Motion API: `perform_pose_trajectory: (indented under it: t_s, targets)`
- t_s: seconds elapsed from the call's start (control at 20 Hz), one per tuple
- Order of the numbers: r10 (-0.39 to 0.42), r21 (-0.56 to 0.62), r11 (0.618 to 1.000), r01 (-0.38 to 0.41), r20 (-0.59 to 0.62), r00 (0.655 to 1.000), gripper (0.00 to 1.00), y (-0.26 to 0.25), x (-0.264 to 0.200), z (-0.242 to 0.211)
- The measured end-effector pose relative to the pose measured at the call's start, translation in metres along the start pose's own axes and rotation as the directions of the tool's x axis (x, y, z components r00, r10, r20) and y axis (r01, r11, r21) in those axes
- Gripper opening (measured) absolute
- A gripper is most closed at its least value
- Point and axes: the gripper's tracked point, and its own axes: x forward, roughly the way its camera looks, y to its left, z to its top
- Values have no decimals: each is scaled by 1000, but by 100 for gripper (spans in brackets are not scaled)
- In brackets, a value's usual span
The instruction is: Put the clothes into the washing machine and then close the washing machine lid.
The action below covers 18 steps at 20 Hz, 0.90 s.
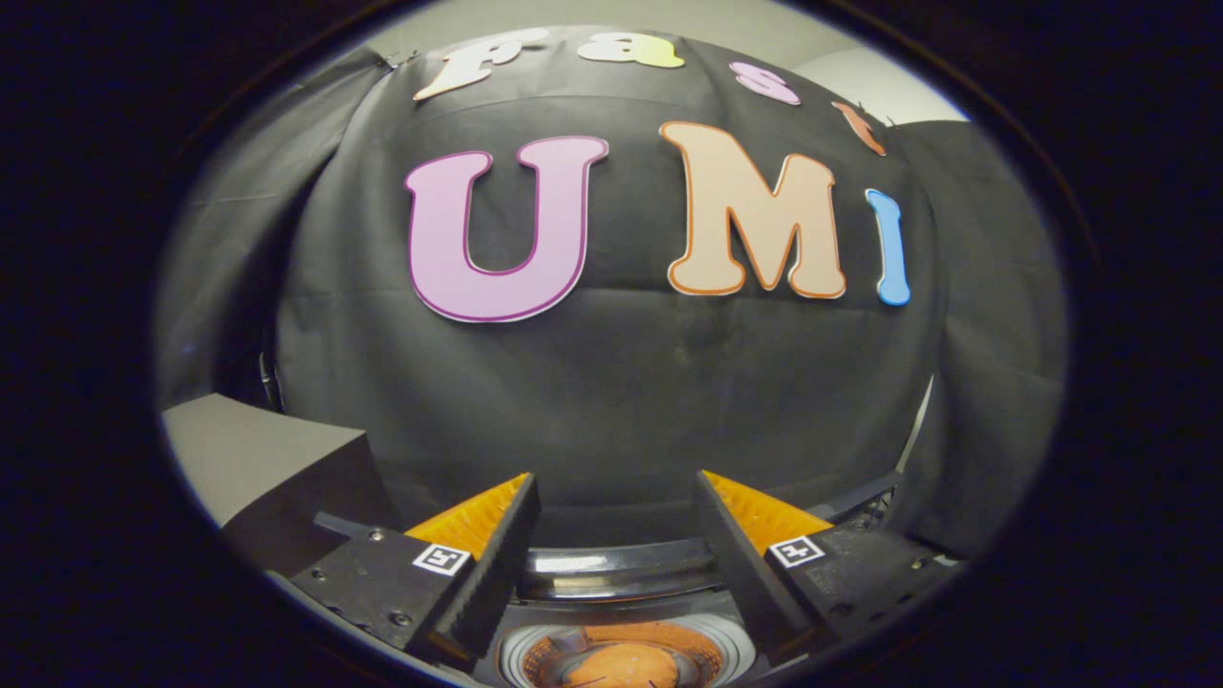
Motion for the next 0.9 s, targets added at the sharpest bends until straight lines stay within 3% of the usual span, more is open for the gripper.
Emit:
perform_pose_trajectory:
  t_s: [0.15, 0.35, 0.55, 0.9]
  targets:
    - [-10, 5, 1000, 10, -24, 1000, 97, -5, -26, -22]
    - [-1, 111, 994, 17, -149, 989, 98, -12, -54, -69]
    - [0, 87, 996, 10, -115, 993, 98, -20, -89, -60]
    - [37, 165, 986, -36, -3, 999, 97, -35, -173, -12]
